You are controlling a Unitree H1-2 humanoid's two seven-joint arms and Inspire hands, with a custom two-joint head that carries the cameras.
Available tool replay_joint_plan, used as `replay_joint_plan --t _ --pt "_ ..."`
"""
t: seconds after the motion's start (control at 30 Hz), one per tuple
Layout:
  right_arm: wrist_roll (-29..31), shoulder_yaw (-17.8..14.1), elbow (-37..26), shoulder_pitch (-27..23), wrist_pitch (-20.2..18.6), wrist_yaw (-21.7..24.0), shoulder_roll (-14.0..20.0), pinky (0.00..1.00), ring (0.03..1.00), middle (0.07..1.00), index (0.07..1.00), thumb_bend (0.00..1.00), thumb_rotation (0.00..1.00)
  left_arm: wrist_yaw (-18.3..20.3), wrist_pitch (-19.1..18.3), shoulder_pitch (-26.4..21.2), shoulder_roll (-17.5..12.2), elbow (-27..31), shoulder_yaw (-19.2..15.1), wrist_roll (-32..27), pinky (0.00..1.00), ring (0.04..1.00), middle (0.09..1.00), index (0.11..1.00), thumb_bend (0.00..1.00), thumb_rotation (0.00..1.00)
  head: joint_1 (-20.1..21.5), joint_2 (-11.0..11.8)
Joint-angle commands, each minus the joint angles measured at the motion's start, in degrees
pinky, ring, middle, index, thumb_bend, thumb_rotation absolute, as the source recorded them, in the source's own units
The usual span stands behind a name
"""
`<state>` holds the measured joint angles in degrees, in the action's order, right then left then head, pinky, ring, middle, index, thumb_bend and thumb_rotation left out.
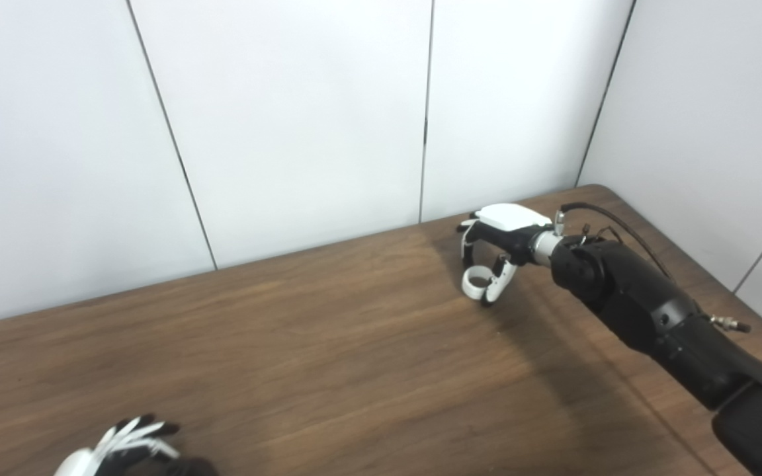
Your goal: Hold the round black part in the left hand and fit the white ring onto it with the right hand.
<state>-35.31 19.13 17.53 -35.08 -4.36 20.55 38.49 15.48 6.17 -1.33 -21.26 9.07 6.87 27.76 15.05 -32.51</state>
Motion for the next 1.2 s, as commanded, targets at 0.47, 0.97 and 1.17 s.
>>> replay_joint_plan --t 0.47,0.97,1.17 --pt "1.8 -1.2 -14.3 -2.4 1.7 4.1 -6.0 0.92 0.998 0.922 0.476 0.52 0.13 -8.9 2.0 -11.7 7.5 -11.5 9.1 11.1 1.0 0.964 0.842 0.479 0.52 0.04 -10.0 -5.1" --pt "1.7 1.6 -22.5 -1.2 1.3 9.6 -12.3 0.93 1.0 0.922 0.477 0.52 0.13 -17.2 3.2 -15.7 11.9 -24.4 16.6 16.2 1.0 0.967 0.847 0.478 0.52 0.05 -13.1 -7.7" --pt "1.1 3.1 -23.5 -0.3 0.9 10.7 -14.7 0.92 0.997 0.917 0.476 0.52 0.13 -19.4 3.5 -15.2 12.2 -26.7 18.8 17.4 1.0 0.951 0.847 0.478 0.52 0.05 -13.5 -8.4"
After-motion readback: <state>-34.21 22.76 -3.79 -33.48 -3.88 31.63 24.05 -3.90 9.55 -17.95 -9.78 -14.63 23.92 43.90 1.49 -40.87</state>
